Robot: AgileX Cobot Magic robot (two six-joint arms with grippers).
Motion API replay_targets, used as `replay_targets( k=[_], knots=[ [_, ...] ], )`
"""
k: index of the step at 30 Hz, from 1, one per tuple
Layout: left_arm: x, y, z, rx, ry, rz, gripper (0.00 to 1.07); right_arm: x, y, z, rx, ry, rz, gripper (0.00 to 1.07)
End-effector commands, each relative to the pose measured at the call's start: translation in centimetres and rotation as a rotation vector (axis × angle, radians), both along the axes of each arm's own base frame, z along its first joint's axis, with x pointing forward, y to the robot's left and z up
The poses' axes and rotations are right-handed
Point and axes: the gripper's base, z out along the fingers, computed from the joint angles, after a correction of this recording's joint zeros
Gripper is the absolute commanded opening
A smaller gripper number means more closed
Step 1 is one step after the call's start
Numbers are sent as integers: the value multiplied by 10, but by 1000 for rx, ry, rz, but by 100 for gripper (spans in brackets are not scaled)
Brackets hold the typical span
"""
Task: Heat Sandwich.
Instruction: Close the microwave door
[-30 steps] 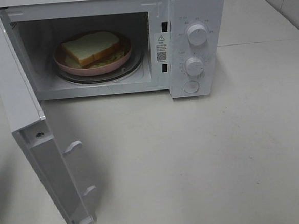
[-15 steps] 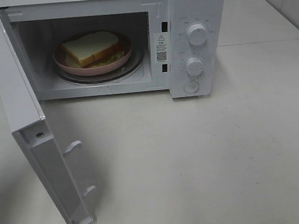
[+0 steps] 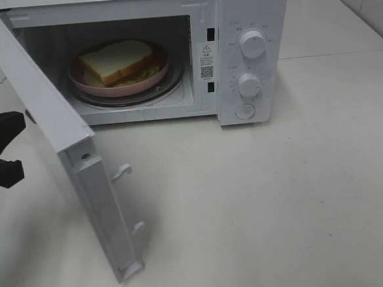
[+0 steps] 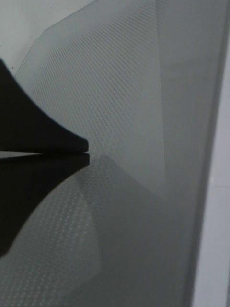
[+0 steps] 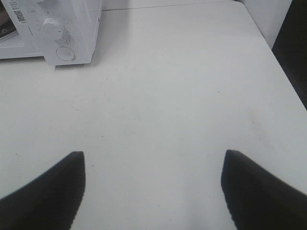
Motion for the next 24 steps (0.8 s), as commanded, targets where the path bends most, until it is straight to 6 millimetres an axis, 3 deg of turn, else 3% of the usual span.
replay_targets(
  k=[1, 24],
  knots=[
    [7, -15, 1, -39, -32, 4, 0, -4, 0, 0, 1, -30, -7, 76],
    [52, -109, -7, -35, -51, 52, 0, -4, 0, 0, 1, -30, -7, 76]
  ],
)
